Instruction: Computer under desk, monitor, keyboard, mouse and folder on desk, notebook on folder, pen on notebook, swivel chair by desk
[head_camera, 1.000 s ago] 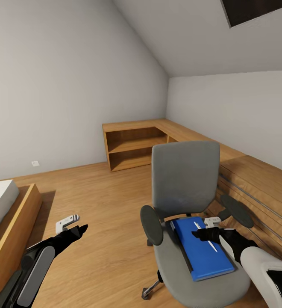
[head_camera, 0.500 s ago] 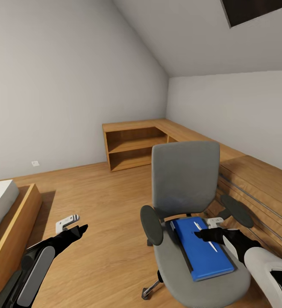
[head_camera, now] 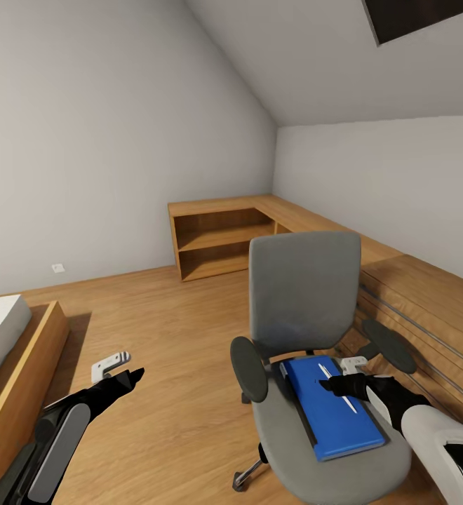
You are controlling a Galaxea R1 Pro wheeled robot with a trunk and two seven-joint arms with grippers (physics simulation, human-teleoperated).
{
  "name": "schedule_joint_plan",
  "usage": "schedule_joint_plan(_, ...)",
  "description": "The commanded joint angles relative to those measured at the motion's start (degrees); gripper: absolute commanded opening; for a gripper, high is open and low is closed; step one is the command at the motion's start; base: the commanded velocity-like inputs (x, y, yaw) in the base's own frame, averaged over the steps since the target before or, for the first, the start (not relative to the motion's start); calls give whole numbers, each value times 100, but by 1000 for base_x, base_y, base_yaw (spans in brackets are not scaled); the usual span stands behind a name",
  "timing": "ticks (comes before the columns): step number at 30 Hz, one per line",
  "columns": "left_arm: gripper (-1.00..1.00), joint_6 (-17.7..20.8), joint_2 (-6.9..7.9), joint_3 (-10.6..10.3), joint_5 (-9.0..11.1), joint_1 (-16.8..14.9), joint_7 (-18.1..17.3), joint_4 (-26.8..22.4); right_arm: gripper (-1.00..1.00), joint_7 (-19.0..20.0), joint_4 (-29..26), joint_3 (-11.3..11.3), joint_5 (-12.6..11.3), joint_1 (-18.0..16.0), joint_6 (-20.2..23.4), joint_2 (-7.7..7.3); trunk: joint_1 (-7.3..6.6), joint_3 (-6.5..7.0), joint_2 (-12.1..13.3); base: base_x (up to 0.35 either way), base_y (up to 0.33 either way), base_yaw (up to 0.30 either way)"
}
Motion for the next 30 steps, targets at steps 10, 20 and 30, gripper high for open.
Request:
schedule_joint_plan(10,100,18,1,-1,61,-3,49,-8,100,19,-13,9,44,-1,25,-2,65,-59,-123,0,0,0)
schedule_joint_plan(20,100,18,1,-1,61,-3,49,-6,100,18,-13,9,47,-5,25,-2,65,-59,-123,0,0,0)
schedule_joint_plan(30,100,18,1,-1,61,-3,49,-9,100,18,-13,9,52,-2,17,-2,153,-131,-284,0,0,0)
